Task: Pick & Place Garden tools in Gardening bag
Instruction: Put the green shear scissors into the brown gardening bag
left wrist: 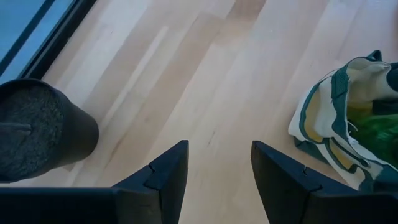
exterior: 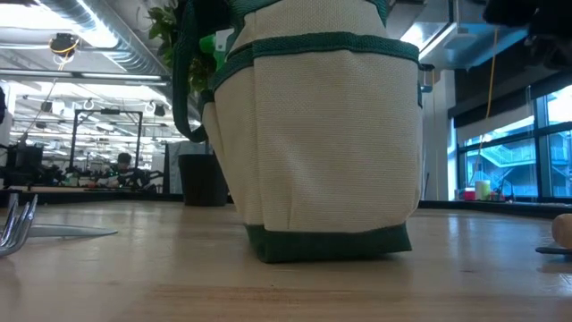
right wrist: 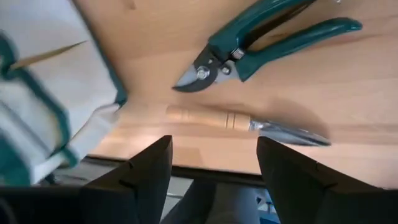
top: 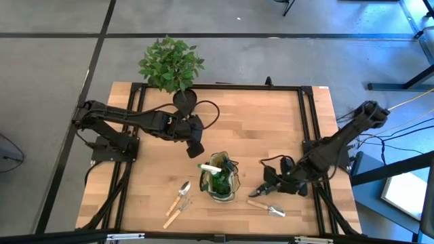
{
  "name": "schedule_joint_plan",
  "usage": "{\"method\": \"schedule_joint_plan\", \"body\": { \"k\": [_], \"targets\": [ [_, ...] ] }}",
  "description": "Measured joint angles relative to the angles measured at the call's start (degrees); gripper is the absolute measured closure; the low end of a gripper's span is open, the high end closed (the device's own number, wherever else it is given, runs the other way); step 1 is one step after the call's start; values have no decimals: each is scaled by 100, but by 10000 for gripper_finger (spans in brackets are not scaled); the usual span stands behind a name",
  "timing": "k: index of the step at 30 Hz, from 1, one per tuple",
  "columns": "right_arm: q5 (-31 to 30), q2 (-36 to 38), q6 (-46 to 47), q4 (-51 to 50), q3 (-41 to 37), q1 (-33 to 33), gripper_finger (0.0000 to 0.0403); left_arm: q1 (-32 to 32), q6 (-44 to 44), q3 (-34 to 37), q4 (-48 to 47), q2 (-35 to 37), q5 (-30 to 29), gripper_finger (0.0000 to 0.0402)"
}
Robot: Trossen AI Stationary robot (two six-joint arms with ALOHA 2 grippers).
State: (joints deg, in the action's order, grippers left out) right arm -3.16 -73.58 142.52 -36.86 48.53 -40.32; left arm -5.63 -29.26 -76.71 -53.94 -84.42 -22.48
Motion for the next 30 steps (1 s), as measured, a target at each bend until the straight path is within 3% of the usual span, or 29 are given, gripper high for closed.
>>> {"method": "schedule_joint_plan", "body": {
  "k": [9,23,30],
  "targets": [
    [418,-617,39,-108,-2,92,167,-116,0,0,-4,0,-13,233],
    [472,-1235,87,-160,-8,133,167,-188,2,0,-4,0,-50,233],
    [501,-1325,134,785,-543,208,167,-191,2,0,-4,0,-45,233]
  ]
}}
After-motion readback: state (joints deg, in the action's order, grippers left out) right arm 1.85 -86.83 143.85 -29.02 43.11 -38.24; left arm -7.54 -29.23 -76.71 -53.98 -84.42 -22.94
